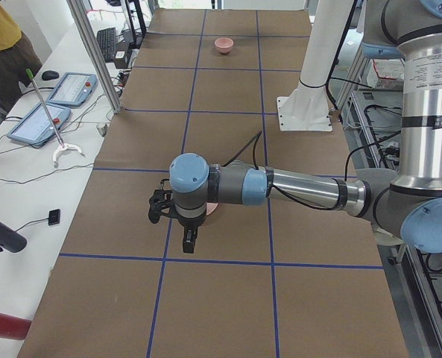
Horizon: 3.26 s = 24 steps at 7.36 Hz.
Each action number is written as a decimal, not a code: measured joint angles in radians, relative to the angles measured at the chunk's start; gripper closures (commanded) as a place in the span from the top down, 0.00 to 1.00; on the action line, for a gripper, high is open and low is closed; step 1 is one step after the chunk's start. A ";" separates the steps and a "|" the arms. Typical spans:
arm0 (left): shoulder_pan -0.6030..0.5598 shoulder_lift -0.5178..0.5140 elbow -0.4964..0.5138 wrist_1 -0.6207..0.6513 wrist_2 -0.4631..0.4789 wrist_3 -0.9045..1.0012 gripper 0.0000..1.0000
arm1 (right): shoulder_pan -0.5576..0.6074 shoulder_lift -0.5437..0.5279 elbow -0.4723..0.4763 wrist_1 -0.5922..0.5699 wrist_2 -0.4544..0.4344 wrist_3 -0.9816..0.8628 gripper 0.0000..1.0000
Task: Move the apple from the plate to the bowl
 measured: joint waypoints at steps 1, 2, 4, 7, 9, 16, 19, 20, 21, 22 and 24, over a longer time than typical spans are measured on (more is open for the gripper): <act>0.000 0.000 0.000 -0.001 0.000 0.001 0.98 | -0.001 0.000 0.000 0.000 0.000 0.000 1.00; 0.000 0.000 0.000 -0.002 0.000 0.002 0.98 | -0.001 0.000 0.001 0.000 0.000 0.000 1.00; 0.000 -0.002 -0.001 -0.023 0.000 0.004 0.98 | -0.003 0.007 0.007 0.000 -0.001 -0.004 1.00; 0.003 -0.002 0.000 -0.061 -0.001 0.003 0.98 | -0.033 0.028 0.040 0.004 -0.003 -0.002 1.00; 0.006 -0.005 0.001 -0.076 -0.003 -0.002 0.98 | -0.044 0.037 0.046 0.036 0.023 0.007 1.00; 0.024 -0.002 0.014 -0.178 -0.017 -0.002 0.98 | -0.224 -0.002 0.047 0.332 0.063 0.305 1.00; 0.038 -0.001 0.020 -0.183 -0.018 -0.002 0.98 | -0.359 -0.115 0.050 0.552 0.011 0.503 0.92; 0.040 0.000 0.022 -0.183 -0.018 -0.002 0.98 | -0.374 -0.147 0.043 0.588 0.002 0.513 0.87; 0.041 0.000 0.023 -0.184 -0.018 -0.002 0.98 | -0.380 -0.174 0.035 0.619 -0.001 0.511 0.82; 0.041 0.000 0.023 -0.184 -0.018 -0.002 0.98 | -0.384 -0.193 0.025 0.655 -0.002 0.508 0.75; 0.041 0.000 0.023 -0.184 -0.018 -0.001 0.98 | -0.406 -0.197 0.002 0.686 -0.004 0.509 0.61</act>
